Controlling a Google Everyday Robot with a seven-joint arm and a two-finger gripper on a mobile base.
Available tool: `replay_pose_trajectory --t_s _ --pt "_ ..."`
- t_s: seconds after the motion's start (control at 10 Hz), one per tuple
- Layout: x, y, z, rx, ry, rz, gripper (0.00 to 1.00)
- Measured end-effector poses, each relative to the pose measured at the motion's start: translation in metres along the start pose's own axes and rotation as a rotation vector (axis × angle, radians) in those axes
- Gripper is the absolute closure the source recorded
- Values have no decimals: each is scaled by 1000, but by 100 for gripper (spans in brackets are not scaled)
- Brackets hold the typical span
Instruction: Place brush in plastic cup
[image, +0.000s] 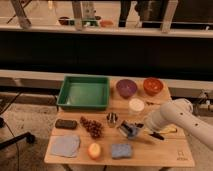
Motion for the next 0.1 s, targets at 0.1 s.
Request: replay_pose_trajectory --t_s 0.1 --pt "1 3 2 -8 3 -1 20"
